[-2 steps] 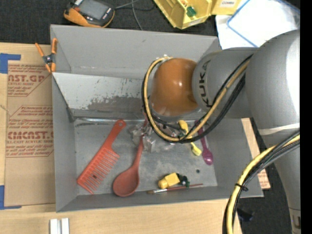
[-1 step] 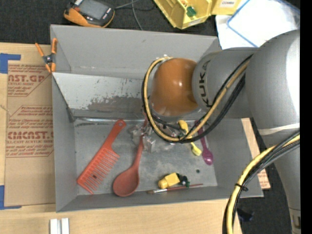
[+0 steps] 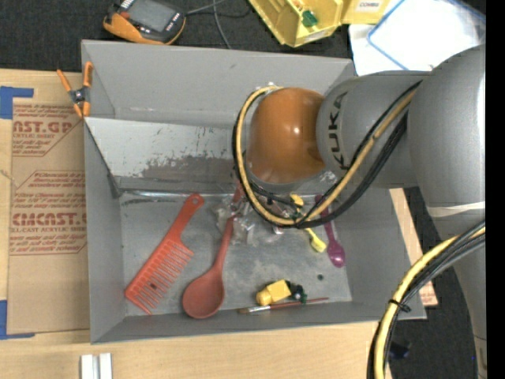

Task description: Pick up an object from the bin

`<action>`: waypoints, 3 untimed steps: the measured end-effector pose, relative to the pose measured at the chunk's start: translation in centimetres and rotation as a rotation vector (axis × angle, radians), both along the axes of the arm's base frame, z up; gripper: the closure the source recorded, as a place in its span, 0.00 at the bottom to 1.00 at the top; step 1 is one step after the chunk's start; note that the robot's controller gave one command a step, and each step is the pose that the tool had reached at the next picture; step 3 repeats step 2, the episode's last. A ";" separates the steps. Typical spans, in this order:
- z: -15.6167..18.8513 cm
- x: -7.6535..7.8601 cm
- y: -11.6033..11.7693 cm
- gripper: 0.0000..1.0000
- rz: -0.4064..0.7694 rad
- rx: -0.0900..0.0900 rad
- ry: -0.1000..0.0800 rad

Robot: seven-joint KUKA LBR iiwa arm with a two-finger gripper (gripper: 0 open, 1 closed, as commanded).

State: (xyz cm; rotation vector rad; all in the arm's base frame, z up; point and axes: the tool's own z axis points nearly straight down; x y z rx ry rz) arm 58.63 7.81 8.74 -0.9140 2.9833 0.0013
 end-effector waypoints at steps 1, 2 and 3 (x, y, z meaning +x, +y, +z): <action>3.9 -0.2 0.1 1.00 0.000 0.000 0.006; 7.3 0.1 0.1 1.00 0.000 0.001 -0.003; 7.3 0.1 0.1 1.00 0.000 0.001 -0.003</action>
Offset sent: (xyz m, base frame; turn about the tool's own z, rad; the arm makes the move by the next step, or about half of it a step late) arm -0.0015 0.0003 0.0525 -0.0001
